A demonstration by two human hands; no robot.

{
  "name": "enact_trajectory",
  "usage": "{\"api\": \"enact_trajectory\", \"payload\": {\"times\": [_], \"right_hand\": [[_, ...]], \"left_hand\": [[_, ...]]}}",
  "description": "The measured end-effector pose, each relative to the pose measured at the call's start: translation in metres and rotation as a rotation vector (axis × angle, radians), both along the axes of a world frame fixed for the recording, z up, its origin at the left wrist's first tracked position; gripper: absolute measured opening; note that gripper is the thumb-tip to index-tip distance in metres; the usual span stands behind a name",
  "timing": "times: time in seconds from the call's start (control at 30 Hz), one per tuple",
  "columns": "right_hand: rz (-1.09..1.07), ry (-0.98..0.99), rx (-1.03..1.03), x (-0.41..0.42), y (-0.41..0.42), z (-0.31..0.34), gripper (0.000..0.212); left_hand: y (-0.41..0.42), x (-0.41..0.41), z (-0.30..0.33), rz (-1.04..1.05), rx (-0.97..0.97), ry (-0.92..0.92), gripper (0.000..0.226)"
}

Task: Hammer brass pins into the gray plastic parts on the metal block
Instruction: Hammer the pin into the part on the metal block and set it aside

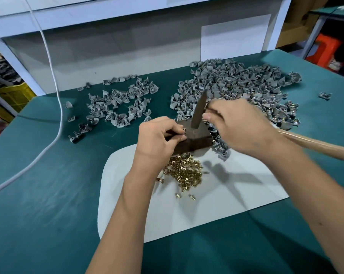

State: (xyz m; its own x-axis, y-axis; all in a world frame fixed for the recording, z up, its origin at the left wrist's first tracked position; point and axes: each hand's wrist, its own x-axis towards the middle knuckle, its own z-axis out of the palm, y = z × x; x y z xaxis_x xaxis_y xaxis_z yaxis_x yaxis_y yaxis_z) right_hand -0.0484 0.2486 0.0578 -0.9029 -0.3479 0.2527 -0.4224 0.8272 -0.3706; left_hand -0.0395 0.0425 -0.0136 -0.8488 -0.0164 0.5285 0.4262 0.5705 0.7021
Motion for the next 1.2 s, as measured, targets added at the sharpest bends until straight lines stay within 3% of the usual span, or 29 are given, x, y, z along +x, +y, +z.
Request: {"api": "enact_trajectory", "payload": {"times": [0.1, 0.33, 0.53, 0.73, 0.87, 1.0, 1.2], "right_hand": [[0.024, 0.099, 0.021, 0.004, -0.013, -0.009, 0.018], [-0.004, 0.107, 0.014, 0.002, -0.013, -0.015, 0.019], [0.023, 0.059, 0.051, 0.001, -0.013, -0.012, 0.02], [0.037, 0.012, 0.078, -0.002, -0.014, -0.014, 0.02], [0.027, 0.084, 0.018, -0.002, -0.014, -0.012, 0.019], [0.024, 0.034, 0.127, -0.004, -0.016, -0.009, 0.022], [-0.082, 0.002, -0.116, -0.014, 0.014, -0.002, 0.015]], "left_hand": [[-0.001, -0.001, 0.001, 0.001, -0.032, 0.019, 0.019], [0.0, 0.0, 0.003, -0.011, -0.036, -0.011, 0.022], [0.001, 0.005, 0.013, -0.002, 0.048, -0.085, 0.063], [0.002, 0.006, 0.013, -0.015, 0.047, -0.062, 0.051], [0.0, 0.005, 0.012, -0.029, 0.049, -0.048, 0.045], [0.001, 0.007, 0.012, -0.015, 0.06, -0.057, 0.045], [0.002, 0.009, 0.008, -0.038, 0.149, -0.088, 0.034]]}}
